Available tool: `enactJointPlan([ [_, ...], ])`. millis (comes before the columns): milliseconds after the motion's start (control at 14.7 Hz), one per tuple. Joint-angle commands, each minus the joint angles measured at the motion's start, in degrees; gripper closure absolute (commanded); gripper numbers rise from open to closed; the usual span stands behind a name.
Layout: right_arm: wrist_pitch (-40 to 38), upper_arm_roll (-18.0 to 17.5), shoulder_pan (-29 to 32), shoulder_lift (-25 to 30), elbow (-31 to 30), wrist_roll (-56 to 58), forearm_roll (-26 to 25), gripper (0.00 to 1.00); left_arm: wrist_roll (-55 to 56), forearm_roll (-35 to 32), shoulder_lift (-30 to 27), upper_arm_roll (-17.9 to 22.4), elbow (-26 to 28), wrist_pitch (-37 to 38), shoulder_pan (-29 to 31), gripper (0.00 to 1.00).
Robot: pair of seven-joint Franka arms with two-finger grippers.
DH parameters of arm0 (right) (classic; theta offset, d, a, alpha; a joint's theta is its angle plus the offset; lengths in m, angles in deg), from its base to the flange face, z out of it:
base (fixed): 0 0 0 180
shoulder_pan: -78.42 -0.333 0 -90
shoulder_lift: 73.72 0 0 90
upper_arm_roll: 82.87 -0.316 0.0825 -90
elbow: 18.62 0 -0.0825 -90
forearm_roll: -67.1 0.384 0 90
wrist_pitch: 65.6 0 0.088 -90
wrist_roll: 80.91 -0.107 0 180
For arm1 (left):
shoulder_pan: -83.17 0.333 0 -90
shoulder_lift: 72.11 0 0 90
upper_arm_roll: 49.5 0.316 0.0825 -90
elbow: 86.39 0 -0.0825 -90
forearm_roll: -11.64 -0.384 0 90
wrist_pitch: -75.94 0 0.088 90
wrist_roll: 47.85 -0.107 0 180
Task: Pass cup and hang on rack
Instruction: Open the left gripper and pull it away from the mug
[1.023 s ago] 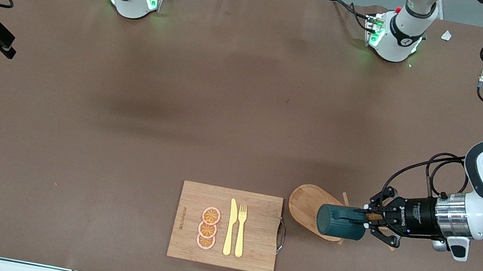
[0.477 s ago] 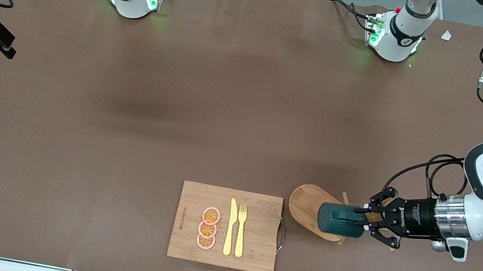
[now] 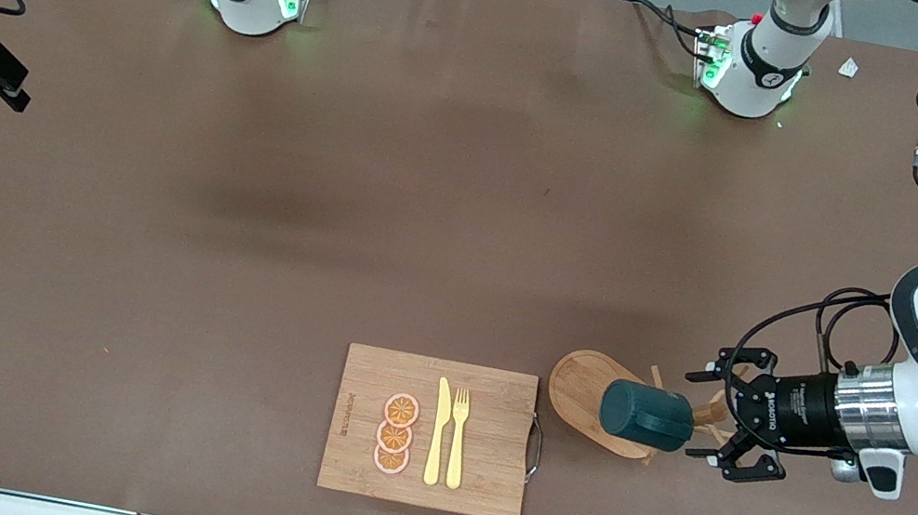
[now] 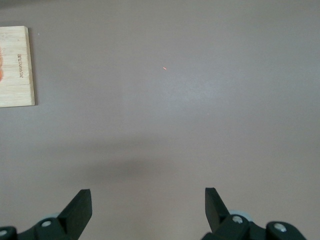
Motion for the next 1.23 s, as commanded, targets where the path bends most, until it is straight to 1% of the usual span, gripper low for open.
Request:
enactJointPlan([
  [0, 0.0, -0.1, 0.4, 0.2, 0.2, 0.6, 0.6, 0.00, -0.1, -7.4, -4.8, -2.5, 0.8, 1.0, -0.4, 0.00],
  [136, 0.0, -0.1, 0.4, 0.2, 0.2, 0.5, 0.6, 0.00, -3.9, -17.5, -5.9, -7.5, 0.8, 3.7, 0.0, 0.00],
  [205, 0.0, -0.1, 0.4, 0.2, 0.3, 0.4, 0.6, 0.00, -7.2, -23.6, -7.2, -9.6, 0.9, 4.6, 0.2, 0.00],
  [273, 0.0, -0.1, 0.4, 0.2, 0.4, 0.5, 0.6, 0.00, -10.3, -26.7, -7.7, -11.0, 0.9, 6.4, 0.7, 0.00],
  [409, 0.0, 0.0, 0.7, -0.2, 0.4, 0.6, 0.6, 0.00, -18.0, -30.5, -8.9, -11.9, 0.8, 10.9, 0.8, 0.00],
  [614, 0.0, 0.2, 0.8, -0.4, 0.6, 2.8, 0.5, 0.00, -31.8, -35.1, -13.2, -11.6, 0.8, 17.1, 0.8, 0.00],
  [750, 0.0, 0.2, 0.9, -0.4, 0.6, 3.1, 0.6, 0.00, -40.8, -35.7, -15.3, -11.4, 0.6, 21.8, 0.9, 0.00],
  [818, 0.0, 0.2, 1.0, -0.4, 0.6, 3.1, 0.6, 0.00, -45.3, -36.0, -16.3, -11.1, 0.6, 23.1, 1.1, 0.00],
  [955, 0.0, 0.2, 1.0, -0.4, 0.6, 3.1, 0.6, 0.00, -57.5, -35.9, -18.9, -11.0, 0.5, 25.1, 3.8, 0.00],
  [1023, 0.0, 0.2, 1.0, -0.4, 0.6, 3.1, 0.6, 0.00, -63.9, -35.7, -20.4, -10.2, 0.5, 25.5, 3.8, 0.00],
  [1091, 0.0, 0.2, 1.0, -0.4, 0.6, 3.1, 0.6, 0.00, -69.3, -36.1, -23.0, -7.5, 0.7, 25.5, 2.7, 0.00],
  [1159, 0.0, 0.2, 0.9, -0.4, 0.6, 3.1, 0.6, 0.00, -72.8, -36.1, -24.7, -4.0, 1.1, 26.2, 0.2, 0.00],
])
